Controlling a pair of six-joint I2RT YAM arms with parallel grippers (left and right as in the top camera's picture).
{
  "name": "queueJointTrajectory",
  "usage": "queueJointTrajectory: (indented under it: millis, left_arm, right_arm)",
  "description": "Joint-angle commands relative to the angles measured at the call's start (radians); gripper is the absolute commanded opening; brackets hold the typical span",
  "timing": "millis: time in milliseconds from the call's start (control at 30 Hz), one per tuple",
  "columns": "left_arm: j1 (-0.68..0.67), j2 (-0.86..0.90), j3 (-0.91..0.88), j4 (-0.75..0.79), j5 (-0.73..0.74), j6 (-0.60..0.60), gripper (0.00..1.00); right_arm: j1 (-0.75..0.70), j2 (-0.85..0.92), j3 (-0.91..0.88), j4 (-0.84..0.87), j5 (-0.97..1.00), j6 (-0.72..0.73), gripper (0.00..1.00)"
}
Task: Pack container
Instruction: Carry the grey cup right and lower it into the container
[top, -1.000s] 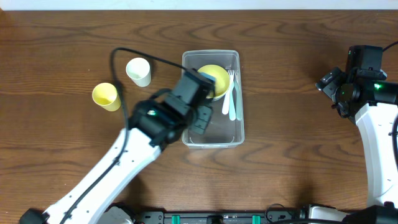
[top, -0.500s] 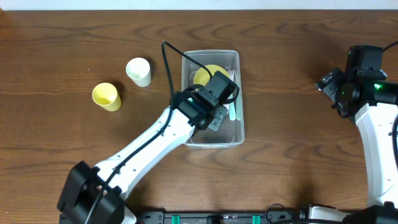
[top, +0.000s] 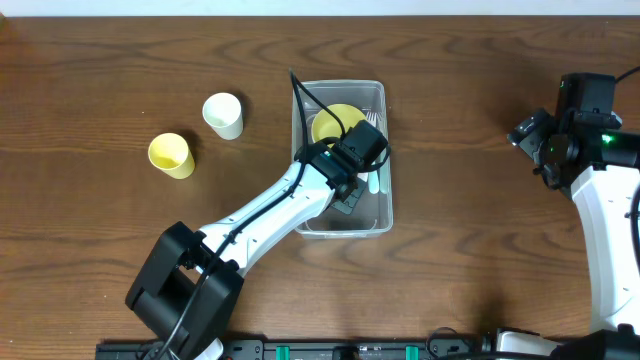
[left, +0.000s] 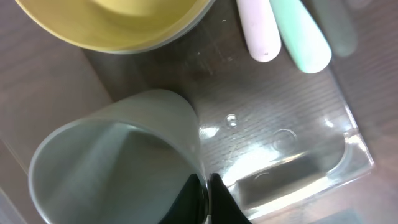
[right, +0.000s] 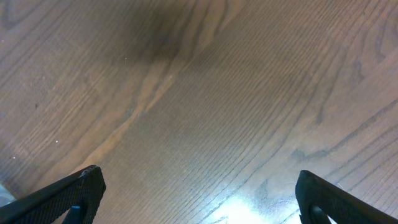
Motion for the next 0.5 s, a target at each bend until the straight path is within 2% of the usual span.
queueJointTrajectory:
  millis: [0, 33, 100, 300, 467]
  left_arm:
    - [-0.001, 0.003, 0.015, 0.004, -0.034, -0.001, 0.33]
    - [-0.001, 0.003, 0.015, 0.004, -0.034, -0.001, 0.37]
    - [-0.001, 0.003, 0.015, 0.005, -0.034, -0.002, 0.4]
    - [-0.002, -0.007, 0.025, 0.004, -0.033, -0.003, 0.41]
    - [-0.002, -0.062, 0.116, -0.052, -0.033, -0.009, 0.42]
  right_arm:
    - [-0.003, -0.001, 0.013, -0.001, 0.018, 0.016, 0.99]
    - [-0.003, -0.001, 0.013, -0.001, 0.017, 0.016, 0.99]
    - [-0.003, -0.001, 0.013, -0.001, 0.018, 0.016, 0.99]
    - [-0.003, -0.001, 0.013, -0.001, 0.017, 0.016, 0.99]
    - [-0.003, -0.001, 0.013, -0.001, 0.017, 0.016, 0.99]
